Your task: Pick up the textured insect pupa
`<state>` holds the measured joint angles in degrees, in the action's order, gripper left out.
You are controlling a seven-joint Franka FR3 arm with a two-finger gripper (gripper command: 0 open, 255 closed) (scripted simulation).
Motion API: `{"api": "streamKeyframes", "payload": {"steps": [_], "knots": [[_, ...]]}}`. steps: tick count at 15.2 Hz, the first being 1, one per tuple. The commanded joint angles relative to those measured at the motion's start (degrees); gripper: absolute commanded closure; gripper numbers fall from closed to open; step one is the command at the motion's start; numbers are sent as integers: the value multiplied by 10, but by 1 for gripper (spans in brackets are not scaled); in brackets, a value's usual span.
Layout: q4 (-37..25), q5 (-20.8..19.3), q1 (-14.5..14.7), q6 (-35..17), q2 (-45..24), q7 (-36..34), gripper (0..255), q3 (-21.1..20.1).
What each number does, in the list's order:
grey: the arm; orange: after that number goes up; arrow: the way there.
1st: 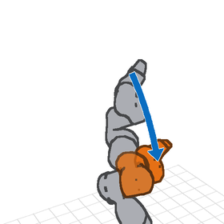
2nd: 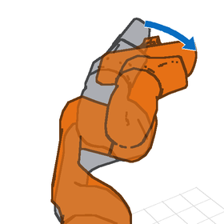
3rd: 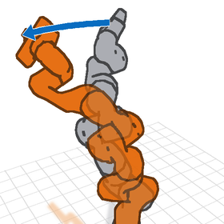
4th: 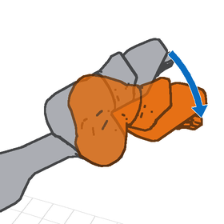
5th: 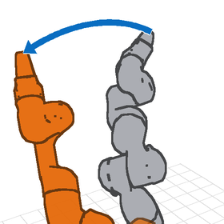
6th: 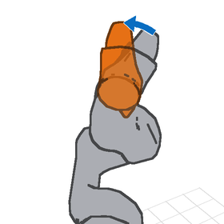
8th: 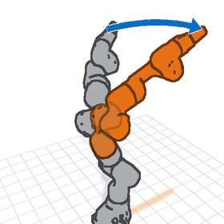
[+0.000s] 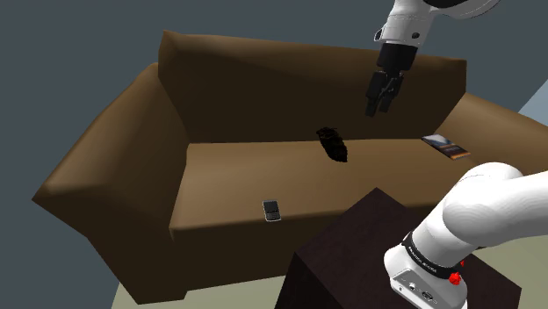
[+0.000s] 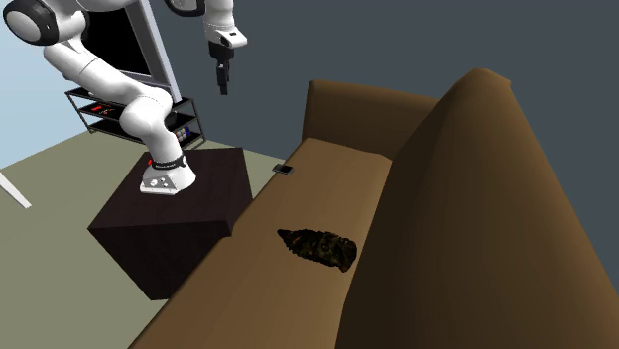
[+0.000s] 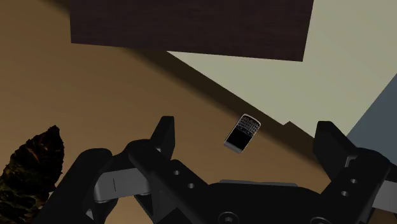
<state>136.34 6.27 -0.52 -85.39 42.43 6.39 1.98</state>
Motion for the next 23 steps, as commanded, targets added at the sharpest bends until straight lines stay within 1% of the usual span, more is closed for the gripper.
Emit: {"api": "streamKeyframes", "payload": {"steps": [1, 7, 12, 18, 23], "knots": [[0, 0, 0, 0, 0, 0, 0, 0], [19, -31, -22, -100, -74, 36, 0, 33], [14, -48, -37, -181, -151, 63, 0, 61], [-14, -56, -53, -269, -257, 96, 0, 94], [-57, -47, -65, -330, -353, 127, 0, 119]]}}
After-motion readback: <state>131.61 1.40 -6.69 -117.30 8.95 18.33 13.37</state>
